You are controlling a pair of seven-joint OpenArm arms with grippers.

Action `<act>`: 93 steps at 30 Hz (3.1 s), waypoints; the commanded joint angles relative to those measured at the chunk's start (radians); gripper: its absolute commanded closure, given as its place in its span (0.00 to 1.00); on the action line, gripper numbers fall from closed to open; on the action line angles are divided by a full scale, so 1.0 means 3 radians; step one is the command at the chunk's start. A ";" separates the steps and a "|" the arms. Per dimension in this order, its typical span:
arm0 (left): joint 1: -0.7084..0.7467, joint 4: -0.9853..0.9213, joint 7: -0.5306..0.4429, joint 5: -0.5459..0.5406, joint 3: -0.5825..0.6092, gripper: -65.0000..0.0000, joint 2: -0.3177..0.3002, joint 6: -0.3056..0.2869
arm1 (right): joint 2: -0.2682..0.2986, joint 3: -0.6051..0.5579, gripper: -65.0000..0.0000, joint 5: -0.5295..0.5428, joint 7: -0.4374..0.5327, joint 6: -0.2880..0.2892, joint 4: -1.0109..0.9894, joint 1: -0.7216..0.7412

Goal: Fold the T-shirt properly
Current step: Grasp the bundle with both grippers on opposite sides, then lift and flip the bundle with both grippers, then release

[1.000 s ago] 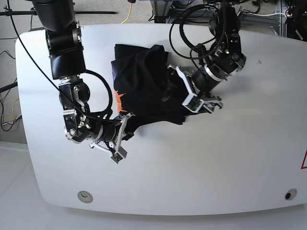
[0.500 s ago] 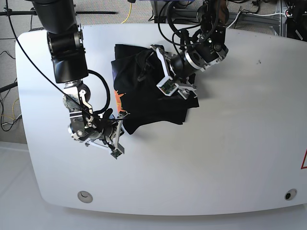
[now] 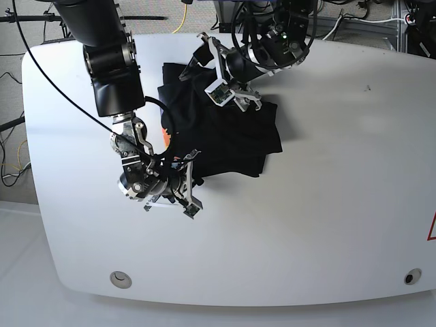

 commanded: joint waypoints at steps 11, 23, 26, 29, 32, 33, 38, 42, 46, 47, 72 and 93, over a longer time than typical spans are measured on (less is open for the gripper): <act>-0.0062 -0.0300 -0.0105 -0.0052 -0.0781 0.35 0.0025 -0.0002 | 0.0086 0.0019 0.97 0.0002 0.0194 0.0019 0.0048 -0.0130; -0.0431 -0.0638 -0.0111 -0.0052 -0.1032 0.35 -0.0006 -0.0002 | 0.0337 0.0025 0.97 0.0017 0.0215 0.0019 0.0058 -0.0314; -0.0492 -0.0653 -0.0111 -0.0052 -0.1063 0.35 -0.0006 -0.0002 | 0.0393 0.0025 0.97 0.0017 0.0215 0.0019 0.0063 -0.0381; -0.0574 -0.0653 -0.0111 -0.0052 -0.1068 0.35 -0.0011 -0.0002 | 0.0444 0.0086 0.97 0.0017 0.0215 0.0024 0.0068 -0.0447; -0.0661 -0.0658 -0.0111 -0.0047 -0.1068 0.35 -0.0016 -0.0002 | 0.0460 0.0255 0.97 0.0017 0.0215 0.0132 0.0068 -0.0529; -0.0697 -0.0658 -0.0111 -0.0047 -0.1068 0.35 -0.0036 -0.0002 | 0.0460 0.0337 0.97 0.0012 0.0210 0.0144 0.0068 -0.0560; -0.0871 -0.0663 -0.0111 -0.0047 -0.1063 0.35 -0.0077 -0.0002 | 0.0465 0.0603 0.97 0.0002 0.0184 0.0144 0.0068 -0.0672; -0.0963 -0.0663 -0.0111 -0.0047 -0.1063 0.35 -0.0077 -0.0002 | 0.0465 0.0725 0.97 -0.0004 0.0184 0.0144 0.0073 -0.0816; -0.1096 -0.0663 -0.0111 -0.0047 -0.1063 0.35 -0.0077 -0.0002 | 0.0465 0.0812 0.97 -0.0004 0.0184 0.0144 0.0073 -0.0954; -0.1116 -0.0663 -0.0111 -0.0047 -0.1063 0.35 -0.0077 -0.0002 | 0.0465 0.0817 0.97 -0.0004 0.0184 0.0144 0.0073 -0.0979; -0.1745 -0.1062 -0.0111 -0.0047 -0.1068 0.35 -0.0077 -0.0002 | 0.0465 0.1472 0.97 -0.0009 0.0215 0.0144 0.0861 -0.2104; -0.1817 -0.0162 -0.0090 -0.0052 -0.1068 0.35 -0.0077 -0.0002 | 0.0460 0.1349 0.97 -0.0004 0.0061 0.0144 0.1991 -0.2462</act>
